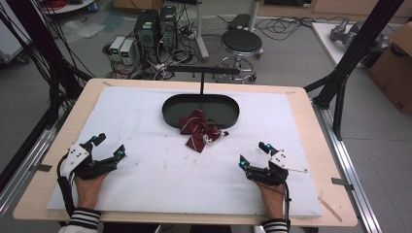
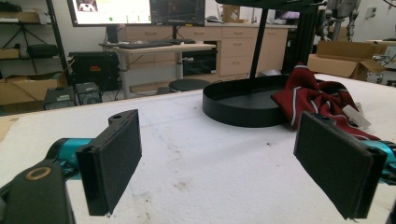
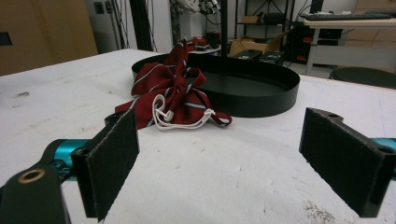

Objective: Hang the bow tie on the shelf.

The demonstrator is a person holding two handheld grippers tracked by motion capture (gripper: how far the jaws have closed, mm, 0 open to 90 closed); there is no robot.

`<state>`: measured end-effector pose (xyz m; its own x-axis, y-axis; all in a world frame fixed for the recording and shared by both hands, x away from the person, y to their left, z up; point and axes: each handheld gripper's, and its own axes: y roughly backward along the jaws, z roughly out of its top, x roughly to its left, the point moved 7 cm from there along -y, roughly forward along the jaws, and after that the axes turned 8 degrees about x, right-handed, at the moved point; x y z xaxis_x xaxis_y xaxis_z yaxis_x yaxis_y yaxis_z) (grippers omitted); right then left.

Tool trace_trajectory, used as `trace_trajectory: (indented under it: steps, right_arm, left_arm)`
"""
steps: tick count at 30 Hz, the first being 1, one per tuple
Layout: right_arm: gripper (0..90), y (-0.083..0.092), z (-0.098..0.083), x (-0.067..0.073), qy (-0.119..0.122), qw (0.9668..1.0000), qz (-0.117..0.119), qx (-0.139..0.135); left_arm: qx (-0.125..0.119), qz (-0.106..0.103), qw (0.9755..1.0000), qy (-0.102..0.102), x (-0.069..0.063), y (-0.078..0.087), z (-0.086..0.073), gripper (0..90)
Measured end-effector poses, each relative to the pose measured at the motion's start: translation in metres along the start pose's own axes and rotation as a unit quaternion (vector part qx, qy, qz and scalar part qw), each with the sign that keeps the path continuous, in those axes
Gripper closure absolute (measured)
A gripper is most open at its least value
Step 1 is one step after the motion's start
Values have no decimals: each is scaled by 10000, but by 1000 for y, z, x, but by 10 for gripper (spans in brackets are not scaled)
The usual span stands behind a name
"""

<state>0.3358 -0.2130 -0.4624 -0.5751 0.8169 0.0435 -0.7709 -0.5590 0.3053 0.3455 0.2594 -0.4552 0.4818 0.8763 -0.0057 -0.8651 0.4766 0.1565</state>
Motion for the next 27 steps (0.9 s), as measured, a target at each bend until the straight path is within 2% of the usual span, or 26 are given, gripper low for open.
trace_trajectory:
  steps: [8, 11, 18, 21, 22, 24, 27]
  right_arm:
    - [111, -1, 0, -3, -184, 9998, -45, 25]
    - [111, -2, 0, -4, -327, 9993, 56, 175]
    - [111, -7, 19, 5, -24, 9994, 197, 267]
    - [111, -16, 29, 12, 121, 9977, 499, 443]
    - [111, -16, 29, 12, 121, 9977, 499, 443]
    - [112, -22, 32, 17, 201, 9955, 721, 587]
    - [112, -33, 35, 24, 365, 9920, 891, 816]
  left_arm:
    - [-5, 4, 10000, 17, 0, 0, 0, 155]
    - [-17, -1, 10000, 33, 0, 0, 0, 154]
    - [-26, -8, 10000, 36, 1, 1, 0, 155]
    - [-49, -8, 10000, 65, 1, 1, 0, 154]
    - [-49, -8, 10000, 65, 1, 1, 0, 155]
    - [-52, -2, 10000, 55, 1, 1, 0, 155]
    - [-39, -6, 10000, 38, 1, 1, 0, 155]
